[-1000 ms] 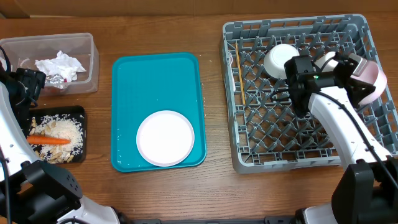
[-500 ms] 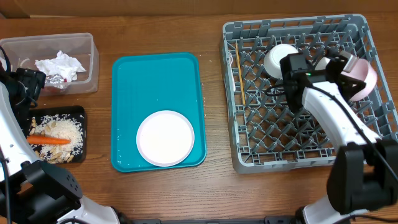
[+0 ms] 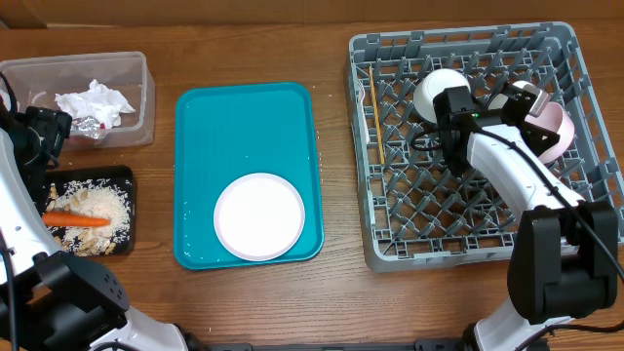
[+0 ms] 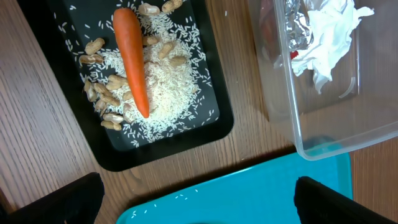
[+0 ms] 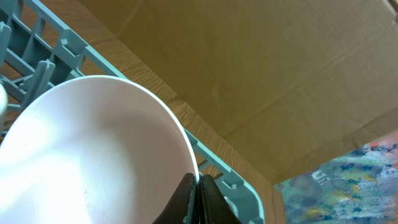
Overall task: Sort waste into correct bins and load items into the dishwasher rack
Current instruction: 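Lower the pink bowl into the rack and tilt it upright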
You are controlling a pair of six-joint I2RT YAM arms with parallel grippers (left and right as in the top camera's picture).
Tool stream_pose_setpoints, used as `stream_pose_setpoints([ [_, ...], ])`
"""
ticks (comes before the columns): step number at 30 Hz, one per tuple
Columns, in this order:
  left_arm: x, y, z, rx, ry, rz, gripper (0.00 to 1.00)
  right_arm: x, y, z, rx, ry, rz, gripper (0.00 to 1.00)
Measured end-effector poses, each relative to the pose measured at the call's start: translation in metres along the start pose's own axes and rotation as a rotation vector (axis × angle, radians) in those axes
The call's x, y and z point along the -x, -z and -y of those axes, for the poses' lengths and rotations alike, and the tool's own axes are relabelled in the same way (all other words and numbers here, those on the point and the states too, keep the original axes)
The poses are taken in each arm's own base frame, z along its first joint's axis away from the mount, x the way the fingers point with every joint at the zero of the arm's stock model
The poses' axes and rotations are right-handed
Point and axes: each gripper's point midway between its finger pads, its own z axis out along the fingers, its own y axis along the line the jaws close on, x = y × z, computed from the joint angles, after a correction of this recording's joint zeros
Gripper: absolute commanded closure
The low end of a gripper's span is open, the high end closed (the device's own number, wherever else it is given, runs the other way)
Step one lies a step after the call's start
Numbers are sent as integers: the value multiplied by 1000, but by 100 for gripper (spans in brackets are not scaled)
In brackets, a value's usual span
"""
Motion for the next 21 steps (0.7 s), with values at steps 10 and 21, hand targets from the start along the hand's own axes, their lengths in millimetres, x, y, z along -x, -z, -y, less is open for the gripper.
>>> stream_pose_setpoints([
  [10, 0, 0, 0, 0, 0, 0, 0, -1, 0, -1, 4, 2, -3, 13],
  [21, 0, 0, 0, 0, 0, 0, 0, -18, 5, -24, 154, -4, -146, 0],
])
